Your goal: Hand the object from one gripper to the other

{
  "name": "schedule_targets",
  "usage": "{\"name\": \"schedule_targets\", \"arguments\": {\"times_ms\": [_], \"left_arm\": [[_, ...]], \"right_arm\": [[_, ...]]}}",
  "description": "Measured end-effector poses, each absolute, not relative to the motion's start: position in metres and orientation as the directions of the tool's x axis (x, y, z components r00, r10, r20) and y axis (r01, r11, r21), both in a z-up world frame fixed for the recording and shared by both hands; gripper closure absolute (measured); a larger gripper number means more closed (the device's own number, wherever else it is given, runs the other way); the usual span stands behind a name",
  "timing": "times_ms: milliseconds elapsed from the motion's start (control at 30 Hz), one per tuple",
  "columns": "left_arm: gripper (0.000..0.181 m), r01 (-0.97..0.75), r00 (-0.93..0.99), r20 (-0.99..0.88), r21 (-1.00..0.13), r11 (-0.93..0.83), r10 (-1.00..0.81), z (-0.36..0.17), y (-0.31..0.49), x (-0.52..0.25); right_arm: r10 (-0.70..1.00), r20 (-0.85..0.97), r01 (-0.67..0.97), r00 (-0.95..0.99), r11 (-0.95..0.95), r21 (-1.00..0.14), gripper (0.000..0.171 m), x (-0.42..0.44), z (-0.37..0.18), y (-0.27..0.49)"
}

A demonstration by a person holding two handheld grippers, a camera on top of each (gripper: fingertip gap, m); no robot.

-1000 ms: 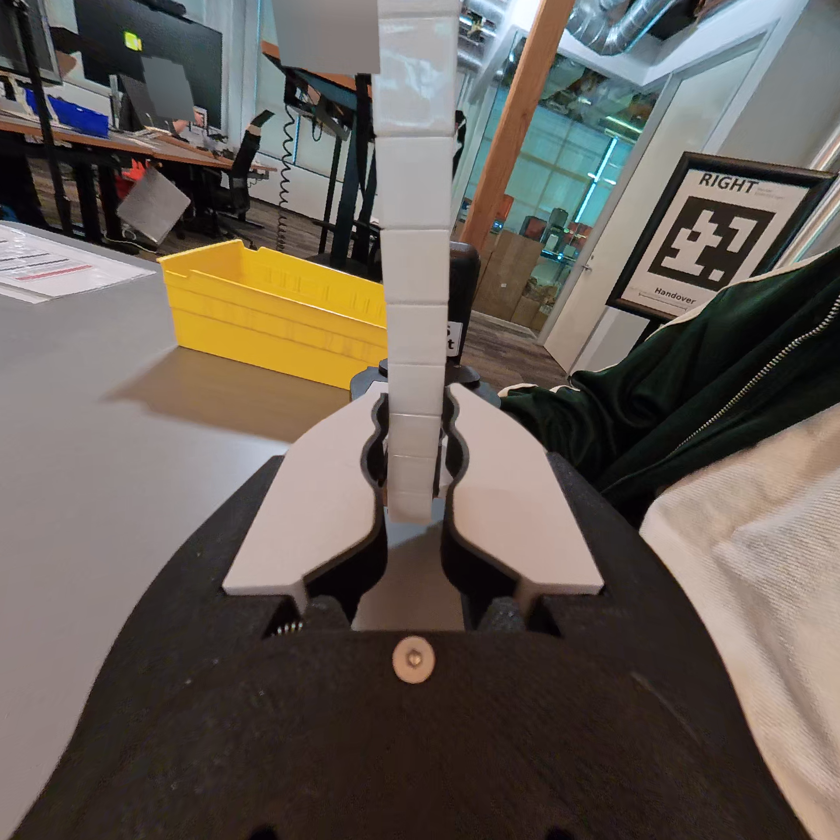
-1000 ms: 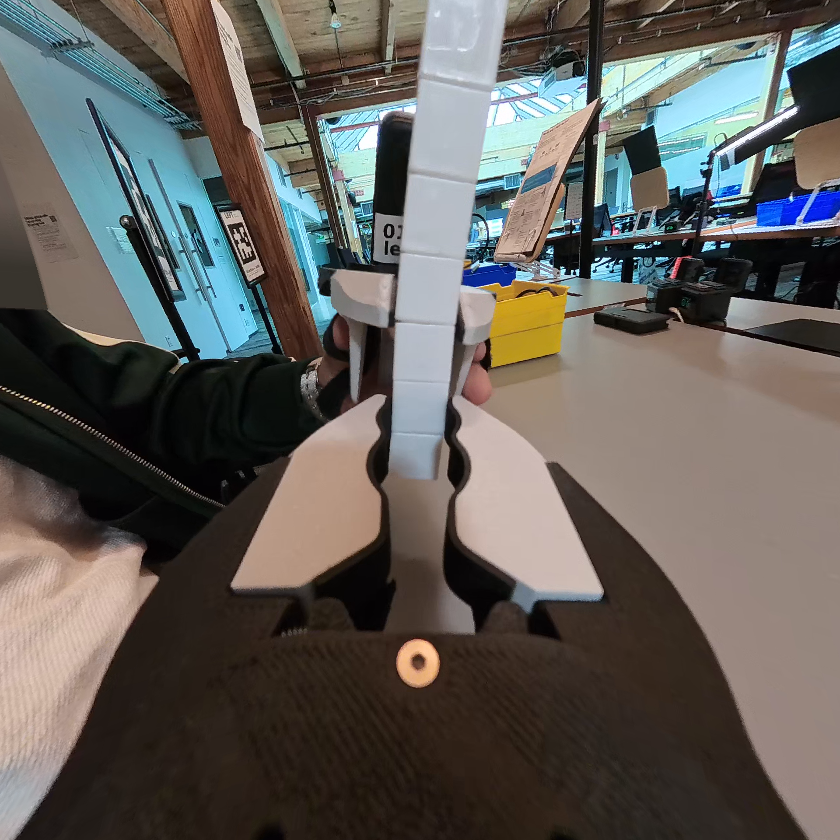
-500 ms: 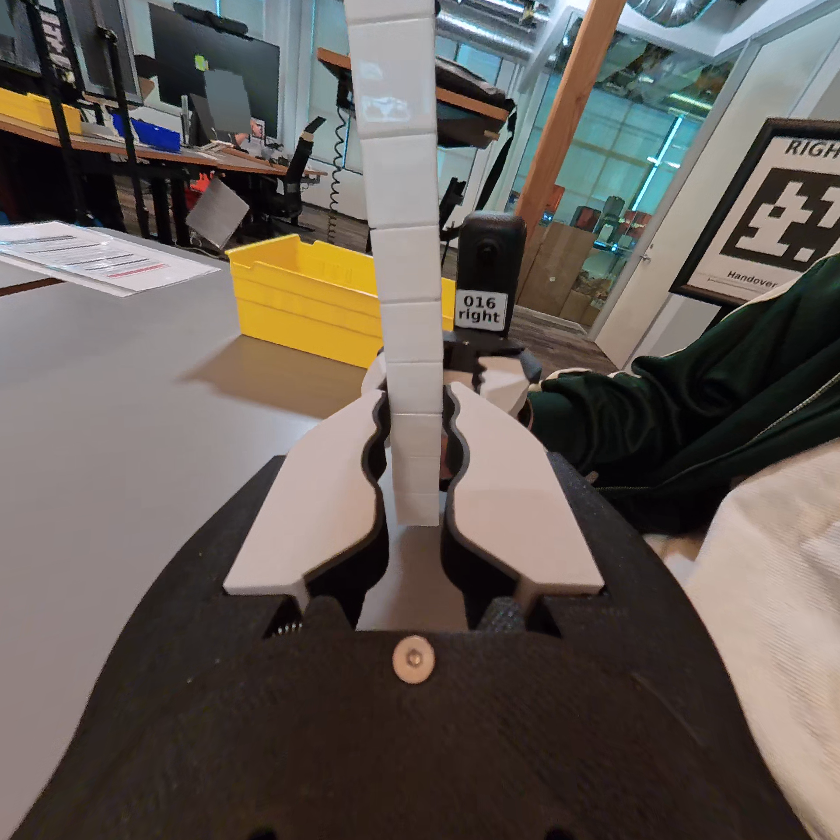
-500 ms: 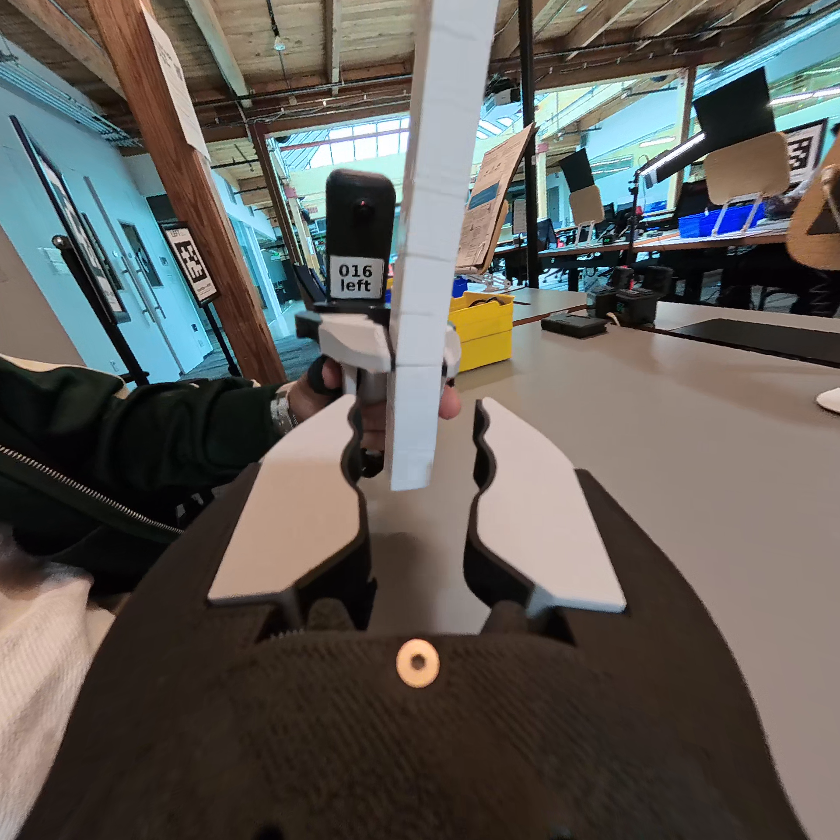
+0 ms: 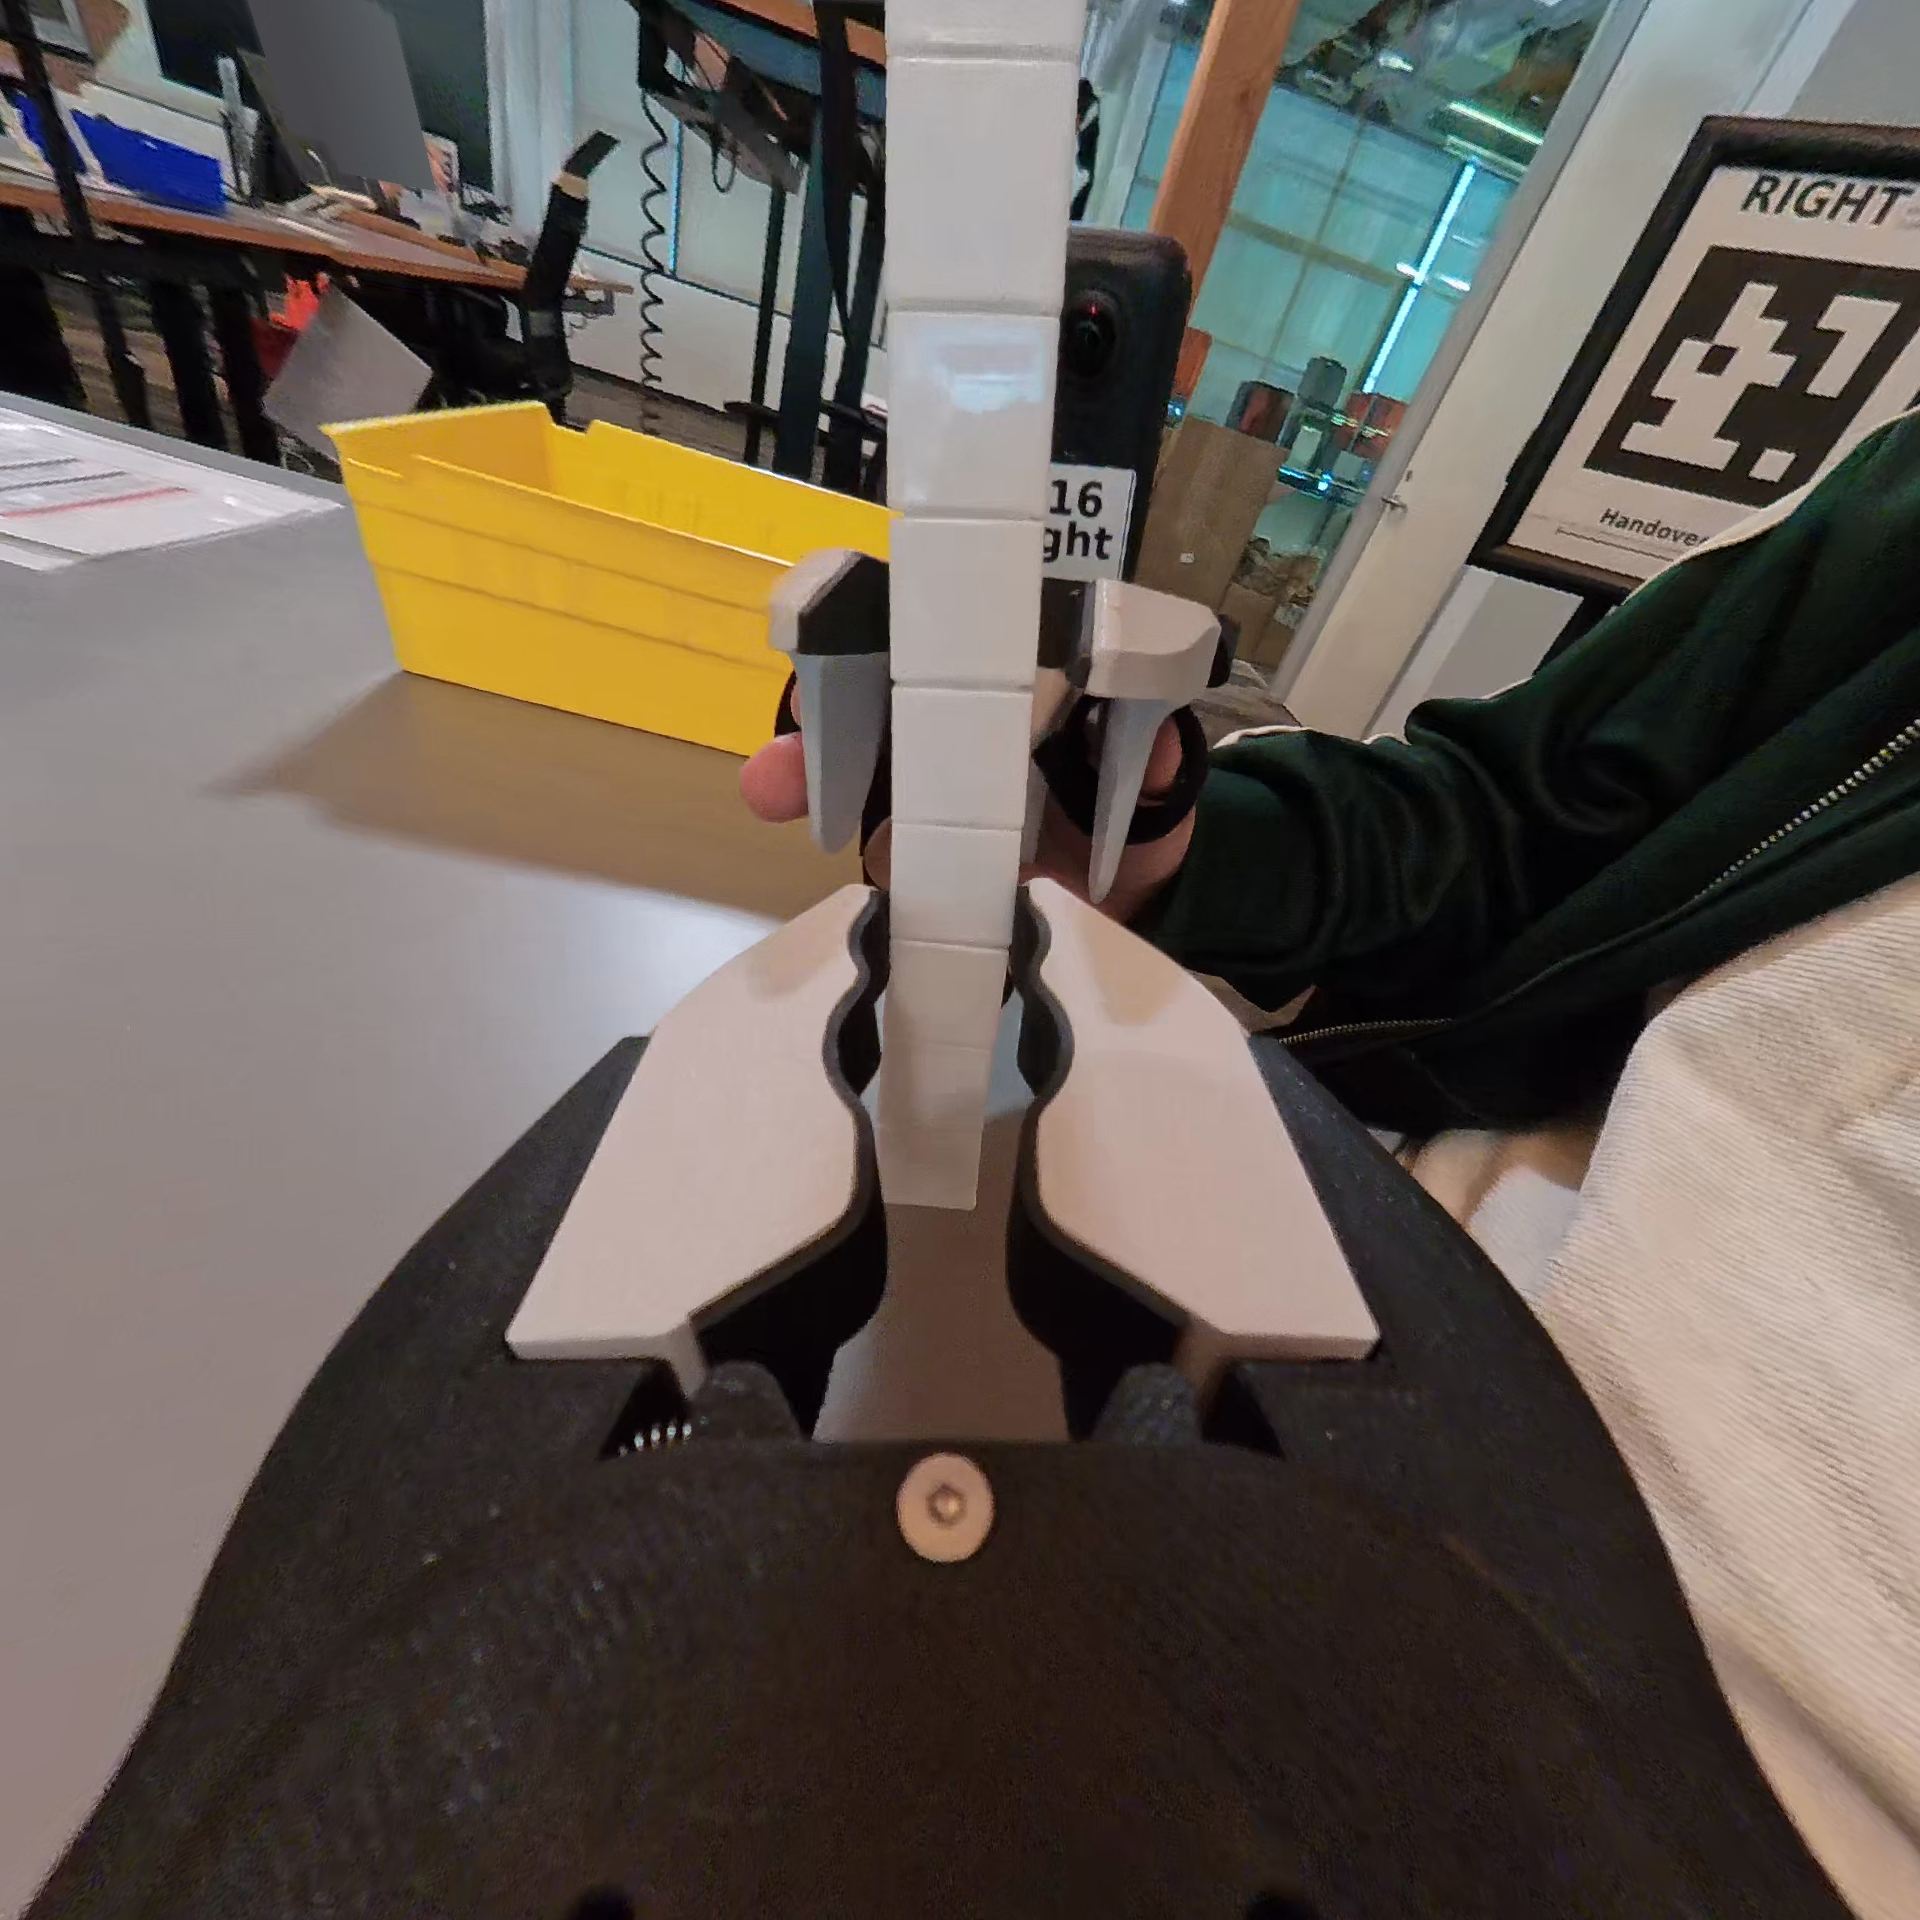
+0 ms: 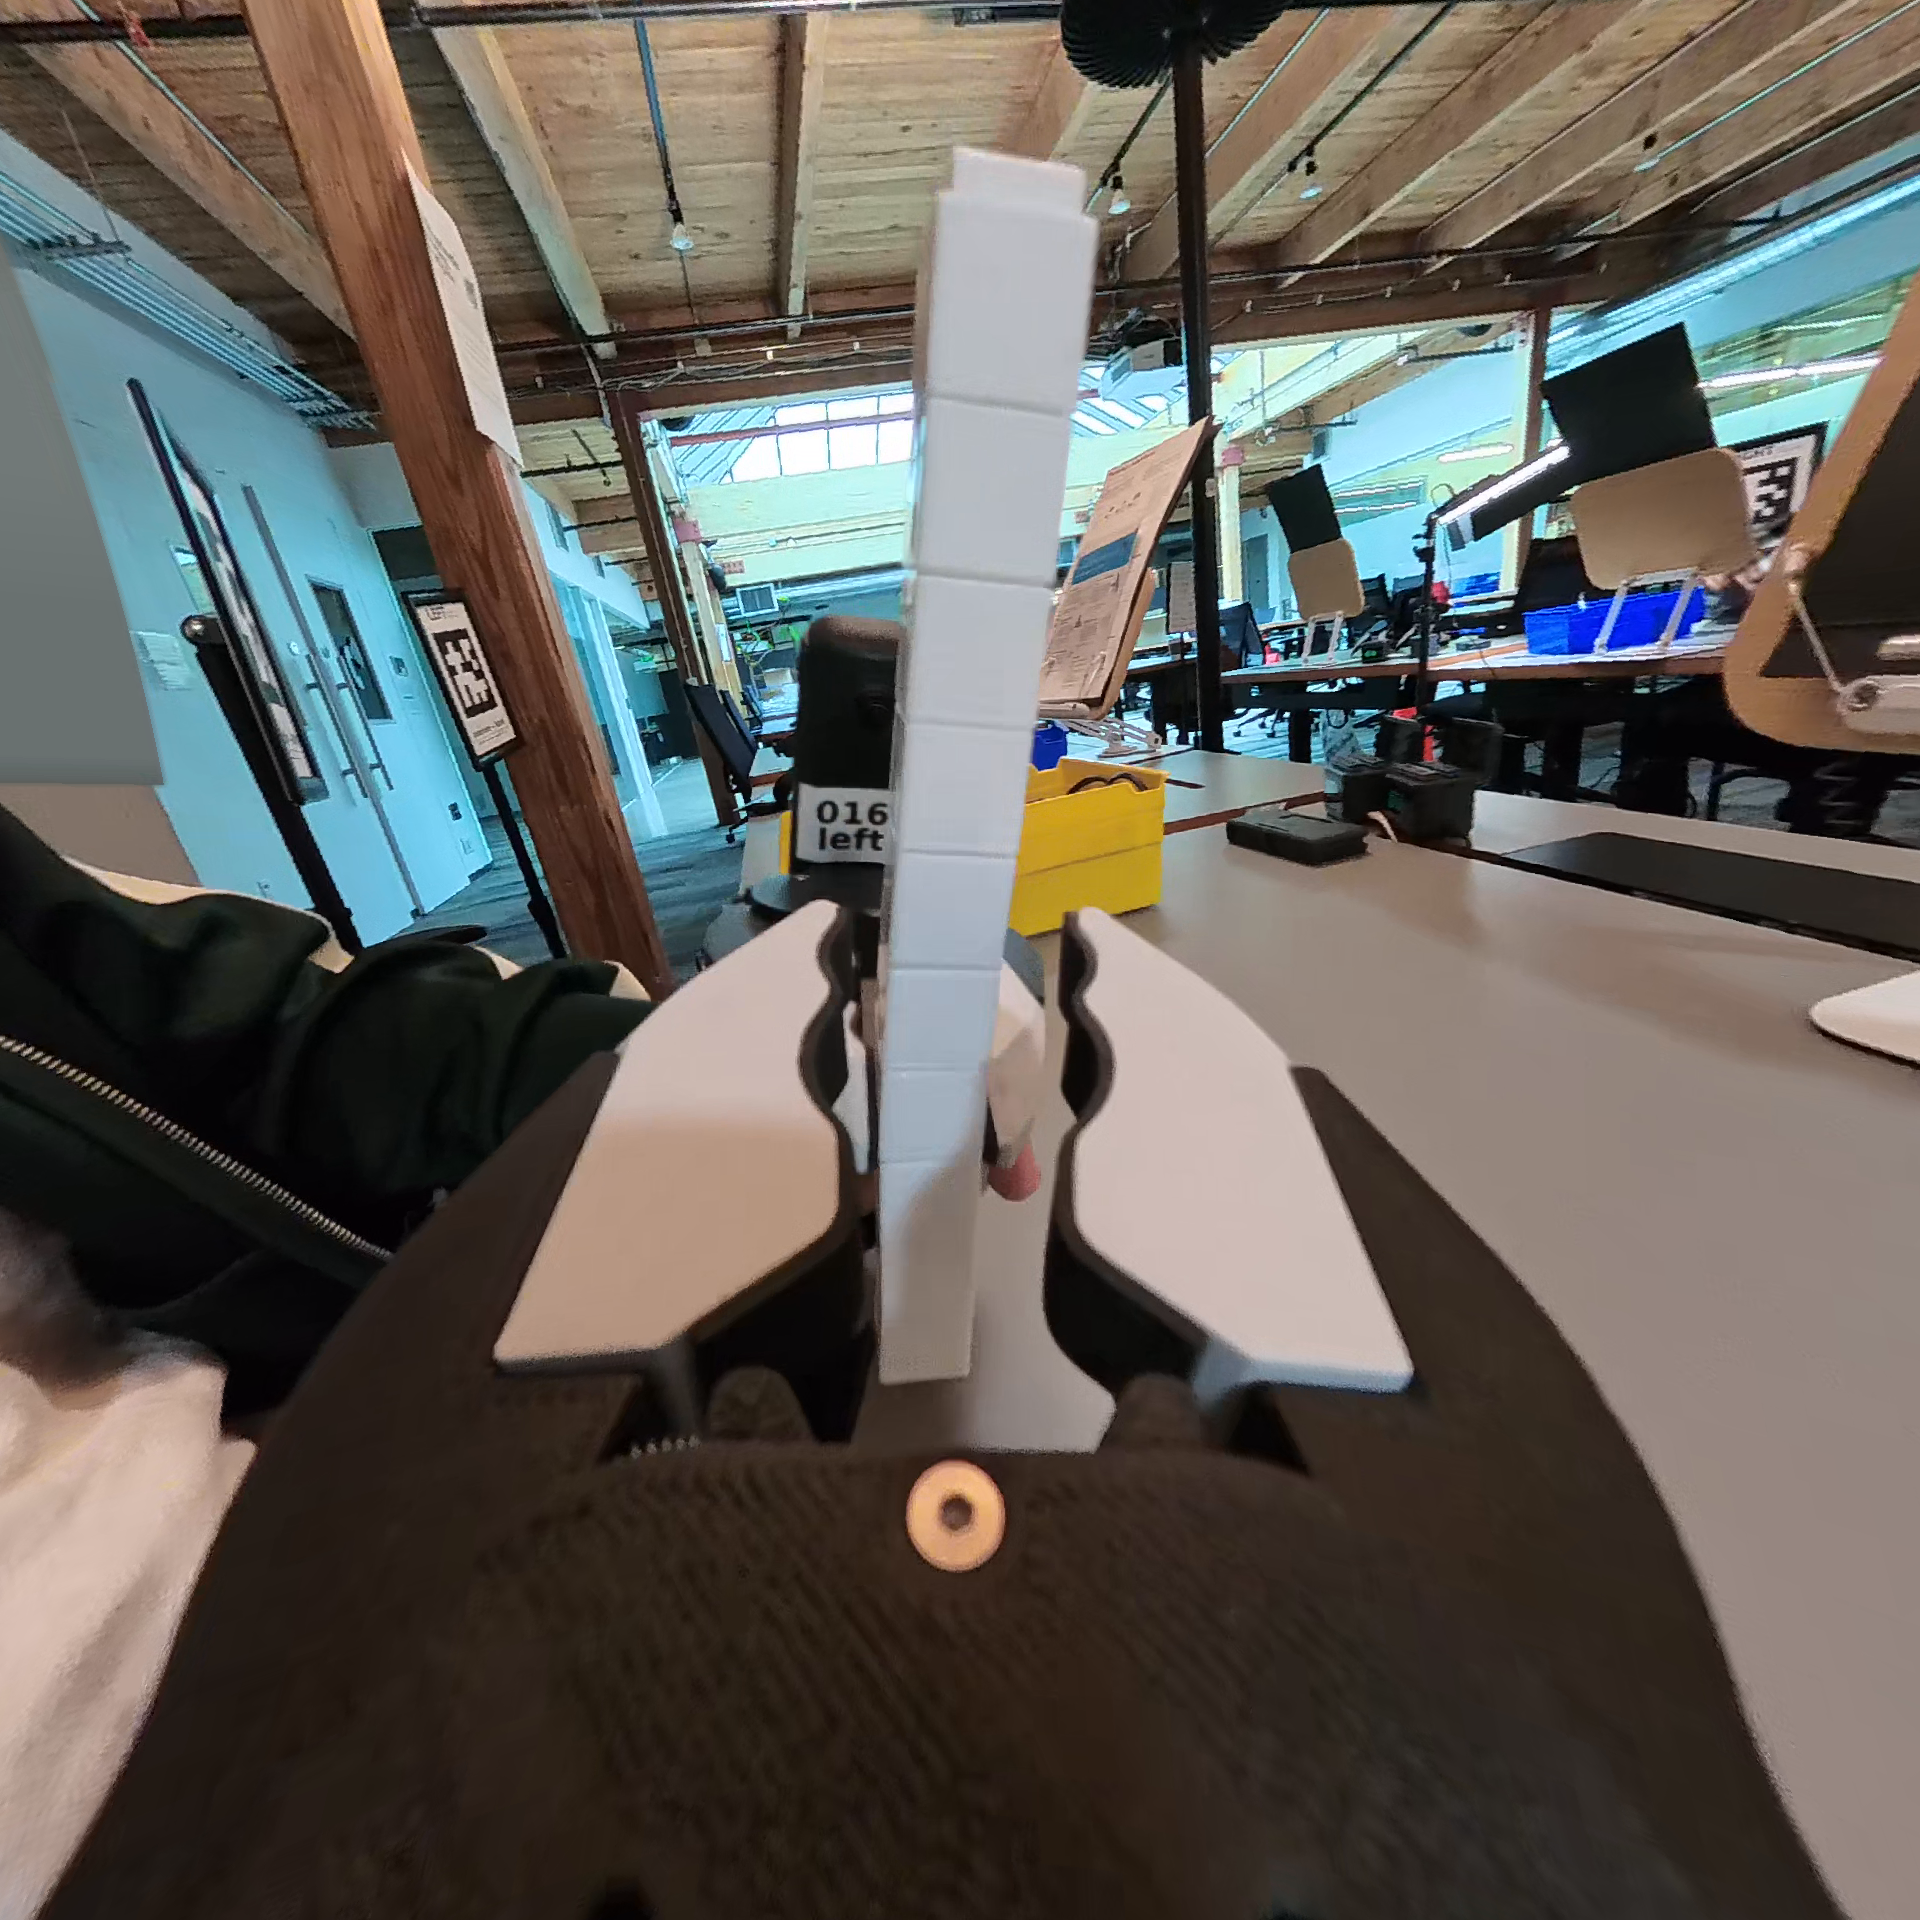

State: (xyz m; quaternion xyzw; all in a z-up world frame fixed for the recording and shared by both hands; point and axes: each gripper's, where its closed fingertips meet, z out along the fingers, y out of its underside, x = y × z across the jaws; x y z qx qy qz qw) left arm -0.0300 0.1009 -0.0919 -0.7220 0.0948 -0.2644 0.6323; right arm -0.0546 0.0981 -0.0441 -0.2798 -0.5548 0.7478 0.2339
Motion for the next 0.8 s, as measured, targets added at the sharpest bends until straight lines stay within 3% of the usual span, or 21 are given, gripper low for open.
{"name": "schedule_targets", "arguments": {"times_ms": [167,433,600,800], "left_arm": [[0.158,0.188,0.835,0.262,-0.963,-0.195,-0.485,-0.096,0.102,-0.024],[0.156,0.237,0.820,0.311,-0.949,-0.210,-0.481,-0.097,0.103,-0.026],[0.128,0.273,0.807,0.344,-0.938,-0.213,-0.480,-0.096,0.103,-0.027],[0.120,0.301,0.800,0.350,-0.937,-0.177,-0.488,-0.085,0.099,-0.033]], "right_arm": [[0.646,-0.144,-0.047,-0.749,-0.269,-0.962,0.146,-0.051,-0.041,0.095],[0.646,-0.139,-0.036,-0.750,-0.250,-0.967,0.149,-0.051,-0.043,0.094],[0.649,-0.123,-0.037,-0.751,-0.226,-0.973,0.149,-0.050,-0.045,0.092],[0.649,-0.129,-0.034,-0.750,-0.233,-0.972,0.149,-0.050,-0.045,0.097]]}}
